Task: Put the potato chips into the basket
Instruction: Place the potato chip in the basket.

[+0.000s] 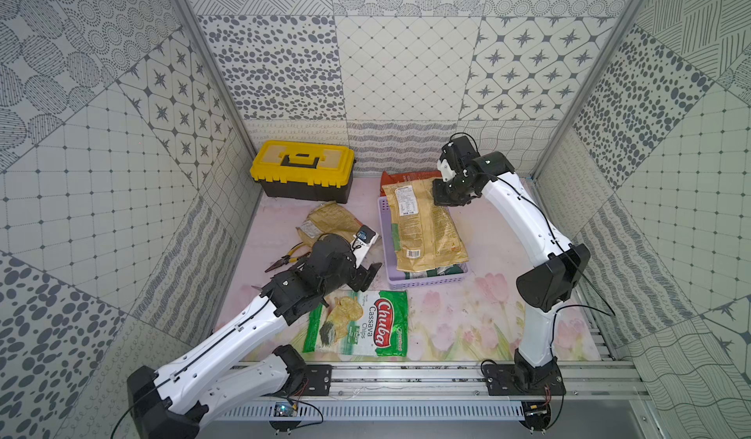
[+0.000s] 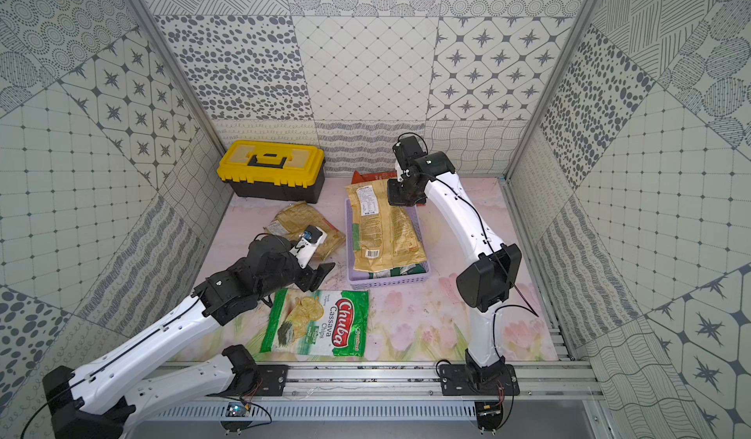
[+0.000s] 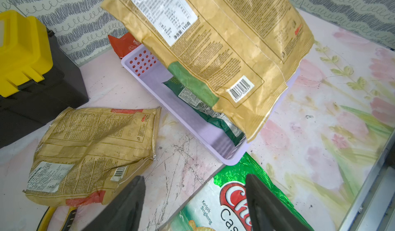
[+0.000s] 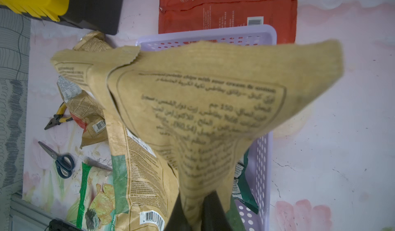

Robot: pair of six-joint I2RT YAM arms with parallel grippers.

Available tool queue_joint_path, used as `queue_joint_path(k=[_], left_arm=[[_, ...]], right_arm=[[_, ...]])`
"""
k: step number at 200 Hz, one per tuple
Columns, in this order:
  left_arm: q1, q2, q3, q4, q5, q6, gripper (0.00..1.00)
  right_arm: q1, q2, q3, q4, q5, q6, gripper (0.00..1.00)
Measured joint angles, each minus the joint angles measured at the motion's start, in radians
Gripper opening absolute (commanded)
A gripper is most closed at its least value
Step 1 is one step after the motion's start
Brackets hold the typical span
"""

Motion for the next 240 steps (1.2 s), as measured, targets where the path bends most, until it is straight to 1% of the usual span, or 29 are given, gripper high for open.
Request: queue_joint_path(k=[45,59,64,69,75,82,99,133,156,168,182,212,217,224,227,230,240], left_arm=[[0.006,0.000,-0.003,0.014,-0.015,0.004,0.78],[0.008,0.000,-0.004,0.016,-0.016,0.004,0.78],[0.008,0.000,-0.005,0.017,-0.016,0.004,0.78],[0.010,0.000,-0.005,0.017,-0.016,0.005,0.78],[0.010,0.000,-0.005,0.017,-0.017,0.005,0.78],[0.011,0.000,-0.005,0.017,-0.018,0.005,0.78],[0.012,-0.002,-0.008,0.018,-0.019,0.005,0.79],[0.016,-0.003,-0.011,0.019,-0.025,0.005,0.79],[0.017,0.000,-0.011,0.019,-0.026,0.005,0.78],[0.017,0.002,-0.011,0.019,-0.026,0.005,0.79],[0.018,0.002,-0.011,0.019,-0.027,0.005,0.78],[0.024,0.006,-0.012,0.020,-0.028,0.005,0.79],[0.025,0.008,-0.013,0.020,-0.029,0.004,0.79],[0.027,0.011,-0.013,0.020,-0.029,0.004,0.79],[0.027,0.013,-0.013,0.020,-0.029,0.004,0.79],[0.027,0.014,-0.013,0.020,-0.029,0.004,0.79],[0.029,0.019,-0.013,0.020,-0.028,0.004,0.78]], right_arm=[[0.000,0.092,-0.001,0.000,-0.046,-0.064,0.12],[0.000,0.126,-0.001,0.000,-0.052,-0.075,0.15],[0.000,0.138,-0.001,0.000,-0.052,-0.080,0.19],[0.000,0.150,-0.001,0.001,-0.052,-0.084,0.25],[0.000,0.164,-0.001,0.002,-0.052,-0.092,0.36],[0.000,0.178,-0.001,0.002,-0.051,-0.093,0.47],[0.000,0.199,-0.001,0.002,-0.041,-0.083,0.62],[0.000,0.200,0.020,-0.013,0.028,-0.077,0.63],[0.008,0.196,0.065,-0.041,0.089,-0.049,0.61],[0.028,0.179,0.069,-0.046,0.111,-0.036,0.61],[0.079,0.154,0.061,-0.046,0.130,-0.028,0.62],[0.219,0.134,-0.040,-0.001,0.151,-0.017,0.66],[0.233,0.138,-0.058,0.005,0.153,-0.017,0.70],[0.244,0.153,-0.079,0.009,0.162,-0.014,0.71],[0.245,0.161,-0.085,0.011,0.164,-0.011,0.75],[0.244,0.170,-0.092,0.013,0.172,-0.012,0.77],[0.230,0.201,-0.111,0.026,0.187,-0.003,0.78]])
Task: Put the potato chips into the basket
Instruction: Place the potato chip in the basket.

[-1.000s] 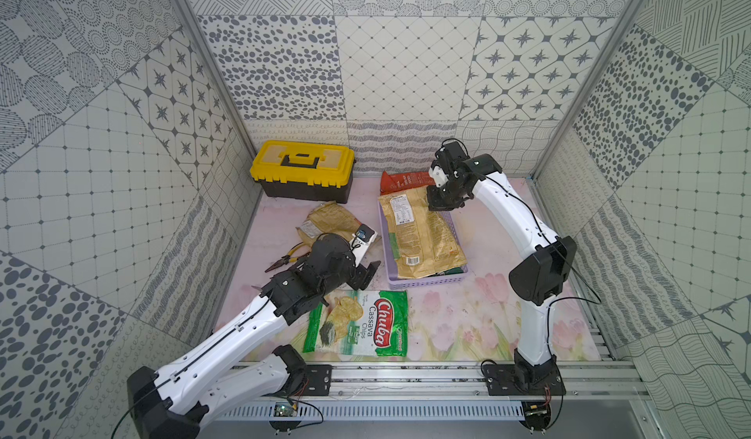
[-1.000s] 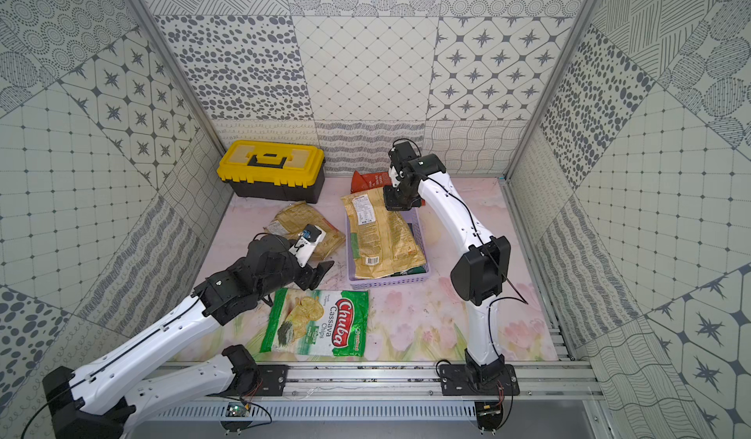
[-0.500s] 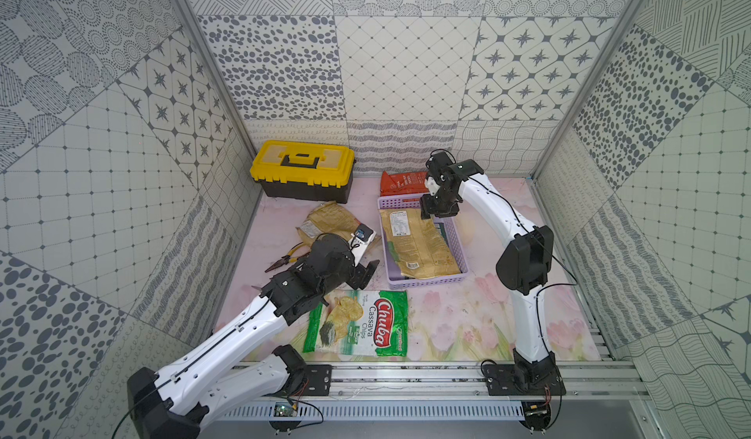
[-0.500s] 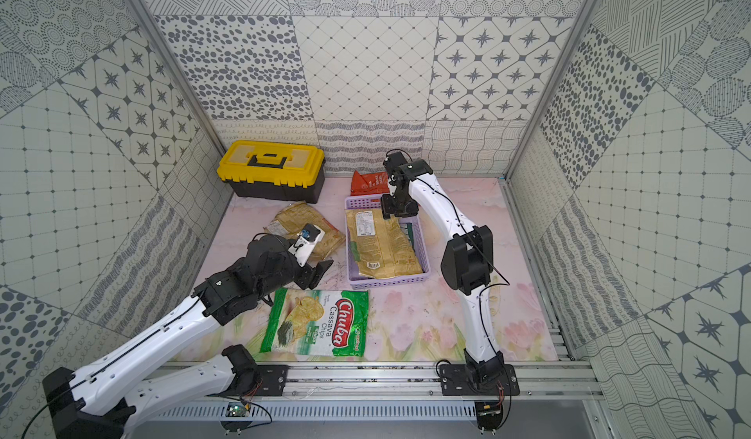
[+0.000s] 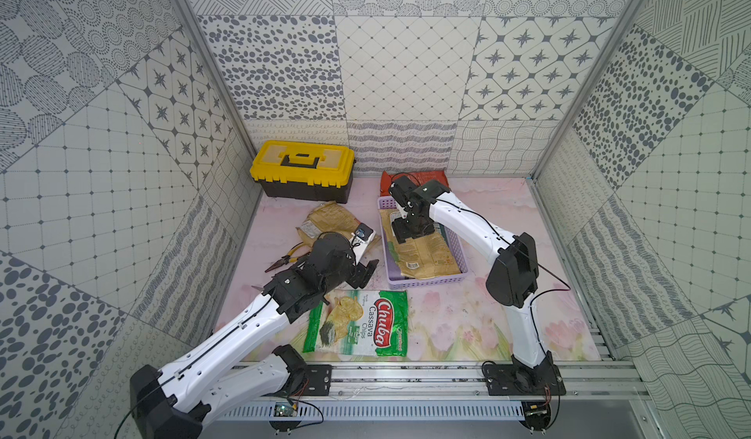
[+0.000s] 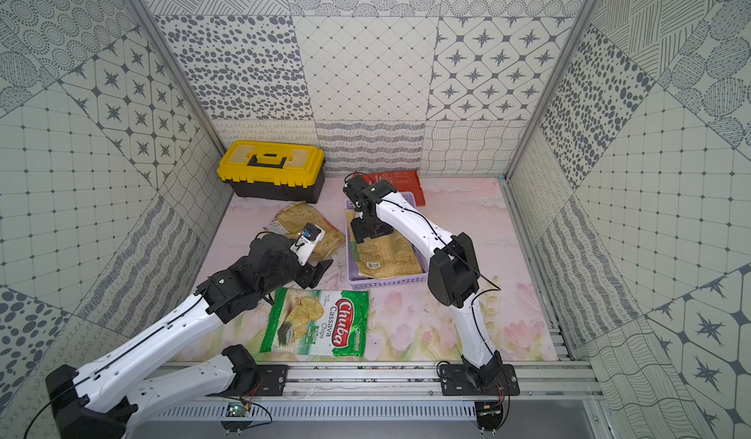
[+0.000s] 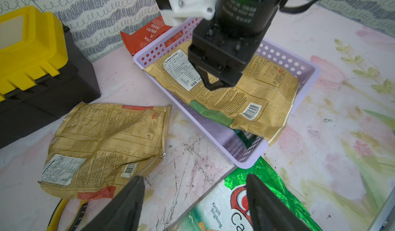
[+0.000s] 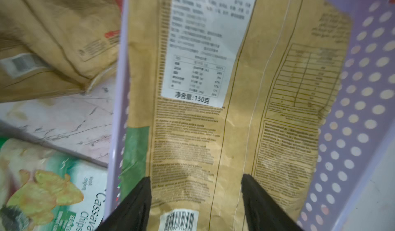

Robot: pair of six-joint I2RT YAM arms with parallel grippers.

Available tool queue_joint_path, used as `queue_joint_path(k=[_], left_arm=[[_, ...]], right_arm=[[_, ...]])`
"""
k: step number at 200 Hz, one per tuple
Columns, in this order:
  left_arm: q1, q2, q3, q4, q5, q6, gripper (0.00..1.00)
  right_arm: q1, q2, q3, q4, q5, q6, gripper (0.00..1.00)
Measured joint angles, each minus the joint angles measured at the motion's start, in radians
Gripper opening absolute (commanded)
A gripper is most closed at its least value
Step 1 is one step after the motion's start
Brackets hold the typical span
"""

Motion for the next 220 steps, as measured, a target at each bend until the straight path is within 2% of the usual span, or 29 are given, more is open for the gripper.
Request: queue_joint_path(k=[5,8,12,44,76,142,195,220], left_arm=[[0.000,0.003,0.000,0.000,0.000,0.000,0.79],[0.000,0.004,0.000,0.000,0.000,0.000,0.79],[0.000,0.005,0.000,0.000,0.000,0.000,0.78],[0.001,0.012,0.000,0.000,0.002,0.000,0.78],[0.002,0.016,0.000,0.000,0.002,0.000,0.79],[0.005,0.026,0.000,0.000,0.003,0.000,0.78],[0.008,0.027,0.000,0.000,0.003,0.000,0.79],[0.008,0.029,0.000,0.000,0.005,0.000,0.79]], right_arm=[[-0.012,0.014,-0.013,0.011,0.010,0.001,0.78],[-0.020,0.024,-0.023,0.021,0.013,0.005,0.88],[-0.031,0.032,-0.034,0.030,0.017,0.013,0.90],[-0.126,0.047,-0.148,0.137,-0.001,0.044,0.91],[-0.145,0.014,-0.212,0.216,-0.023,0.069,0.91],[-0.108,-0.043,-0.259,0.272,0.048,0.095,0.91],[-0.028,-0.293,-0.422,0.313,0.053,0.143,0.81],[0.025,-0.331,-0.517,0.313,0.021,0.174,0.80]])
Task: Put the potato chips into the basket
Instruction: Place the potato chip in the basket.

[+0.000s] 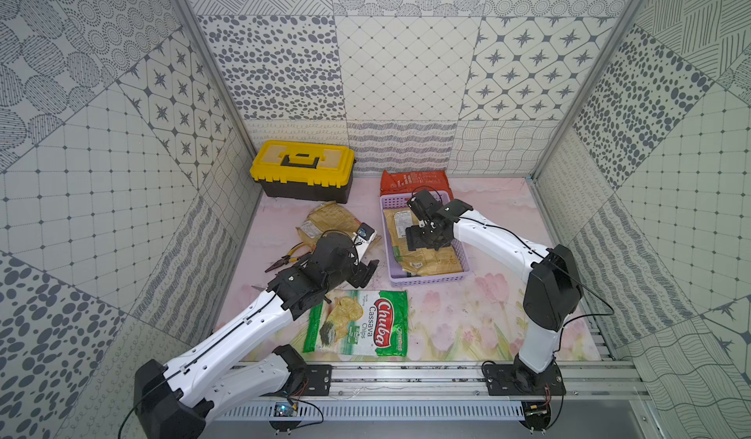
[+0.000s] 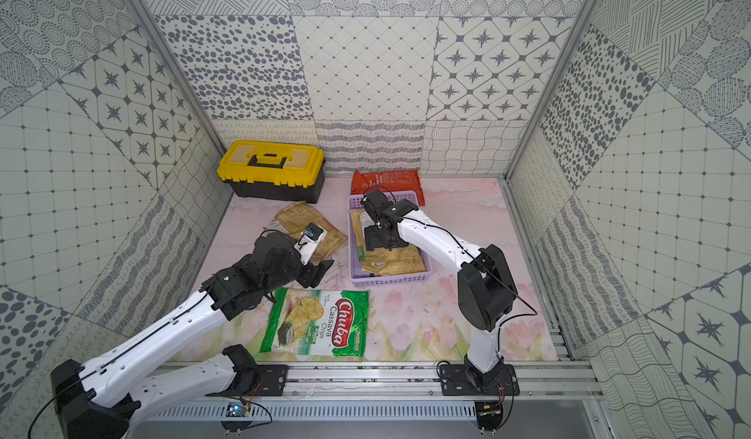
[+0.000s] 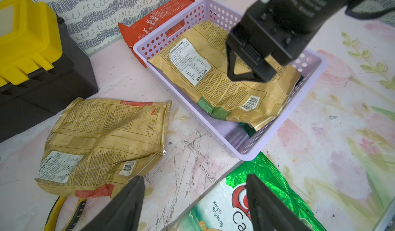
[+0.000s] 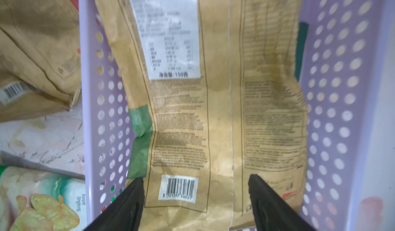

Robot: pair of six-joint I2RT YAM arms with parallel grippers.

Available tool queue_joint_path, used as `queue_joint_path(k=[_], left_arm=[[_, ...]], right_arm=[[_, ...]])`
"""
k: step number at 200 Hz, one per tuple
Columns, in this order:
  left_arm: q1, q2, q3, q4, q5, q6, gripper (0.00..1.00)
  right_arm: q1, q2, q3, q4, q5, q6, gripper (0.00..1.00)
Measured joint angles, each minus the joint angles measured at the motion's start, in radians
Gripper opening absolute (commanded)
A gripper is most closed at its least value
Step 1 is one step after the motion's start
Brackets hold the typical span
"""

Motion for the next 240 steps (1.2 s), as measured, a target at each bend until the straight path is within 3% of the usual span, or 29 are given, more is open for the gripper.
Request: queue_joint_path(k=[57,101,162,208,240], left_arm=[[0.000,0.006,0.000,0.000,0.011,-0.001,0.79],[0.000,0.001,0.000,0.000,0.014,-0.003,0.79],[0.001,-0.002,0.000,0.000,0.014,-0.003,0.79],[0.005,-0.001,0.003,-0.002,0.003,-0.029,0.79],[0.029,0.014,0.021,-0.008,-0.010,-0.087,0.79]], right_arm=[[0.081,0.097,-0.098,0.005,-0.037,0.033,0.81],[0.074,0.162,-0.049,-0.006,-0.036,0.032,0.82],[0.057,0.097,0.065,-0.040,-0.016,0.033,0.84],[-0.091,0.077,0.191,-0.029,-0.020,0.032,0.80],[-0.186,0.166,0.249,-0.013,-0.031,0.014,0.66]])
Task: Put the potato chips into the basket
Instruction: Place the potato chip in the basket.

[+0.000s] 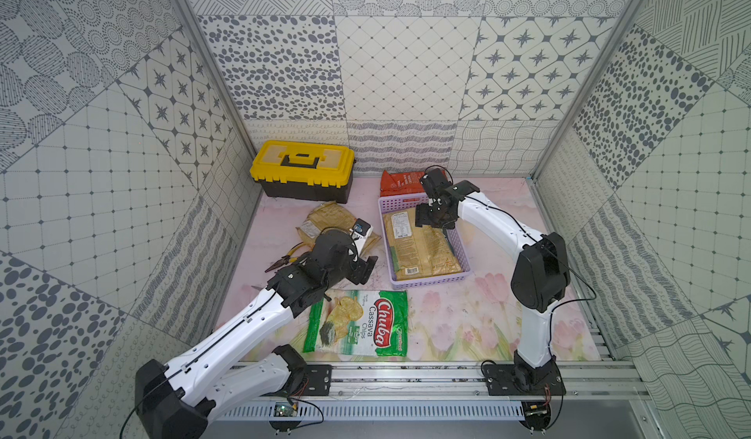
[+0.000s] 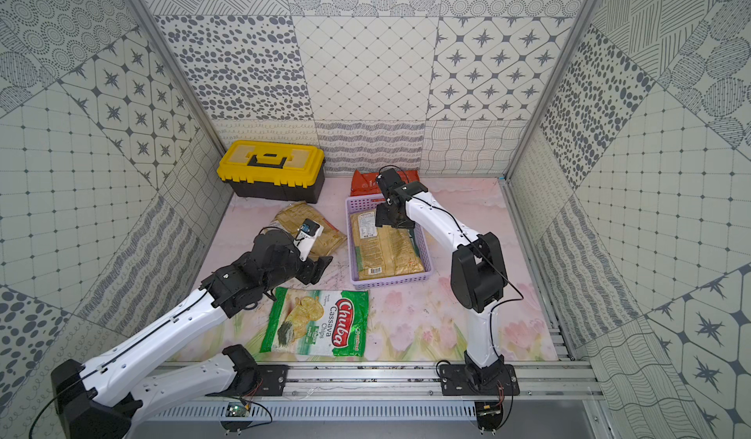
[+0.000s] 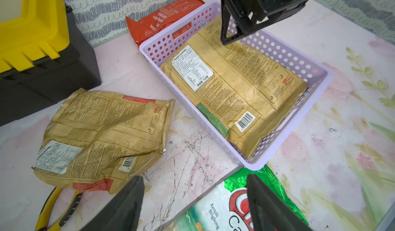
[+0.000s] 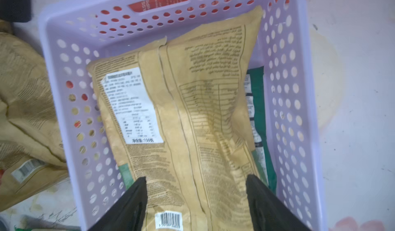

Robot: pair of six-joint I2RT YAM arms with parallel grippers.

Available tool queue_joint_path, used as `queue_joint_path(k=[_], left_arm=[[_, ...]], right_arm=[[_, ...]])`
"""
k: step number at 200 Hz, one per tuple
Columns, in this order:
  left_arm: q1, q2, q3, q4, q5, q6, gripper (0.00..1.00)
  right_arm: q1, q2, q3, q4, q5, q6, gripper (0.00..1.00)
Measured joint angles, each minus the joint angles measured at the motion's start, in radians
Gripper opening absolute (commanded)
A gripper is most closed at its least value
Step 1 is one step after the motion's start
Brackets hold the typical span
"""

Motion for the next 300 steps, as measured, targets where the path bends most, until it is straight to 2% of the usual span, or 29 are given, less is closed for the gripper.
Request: queue_joint_path(k=[16,46,58,79,95,120,143,178,216,255,300], left_arm=[[0.017,0.002,0.001,-0.002,-0.006,-0.035,0.79],[0.043,-0.011,-0.015,-0.009,-0.010,-0.095,0.81],[0.054,-0.020,-0.025,-0.014,-0.010,-0.120,0.81],[0.077,-0.026,-0.034,-0.029,-0.008,-0.161,0.84],[0.110,-0.023,-0.036,-0.042,0.001,-0.198,0.86],[0.214,0.009,-0.036,-0.048,0.049,-0.273,0.86],[0.367,0.069,-0.036,-0.047,0.132,-0.369,0.85],[0.598,0.178,-0.045,-0.034,0.256,-0.530,0.84],[0.776,0.296,-0.042,0.016,0.357,-0.661,0.81],[0.865,0.431,-0.029,0.071,0.426,-0.753,0.76],[0.886,0.553,-0.023,0.142,0.476,-0.836,0.68]], right_arm=[[-0.012,0.047,0.001,0.013,-0.014,-0.002,0.57],[-0.024,0.122,-0.006,0.038,-0.034,-0.014,0.56],[-0.028,0.135,-0.013,0.049,-0.035,-0.014,0.59],[-0.038,0.134,-0.018,0.060,-0.031,-0.016,0.72],[-0.042,0.131,-0.027,0.071,-0.025,-0.021,0.75],[-0.042,0.111,-0.032,0.060,0.002,-0.021,0.77],[-0.041,0.056,-0.031,0.016,0.016,-0.019,0.78],[-0.024,-0.141,-0.029,-0.004,0.029,0.003,0.78],[0.041,-0.291,-0.038,-0.002,0.027,0.035,0.77],[0.082,-0.293,-0.115,-0.009,0.003,0.060,0.77],[0.083,-0.291,-0.164,-0.022,-0.010,0.068,0.77]])
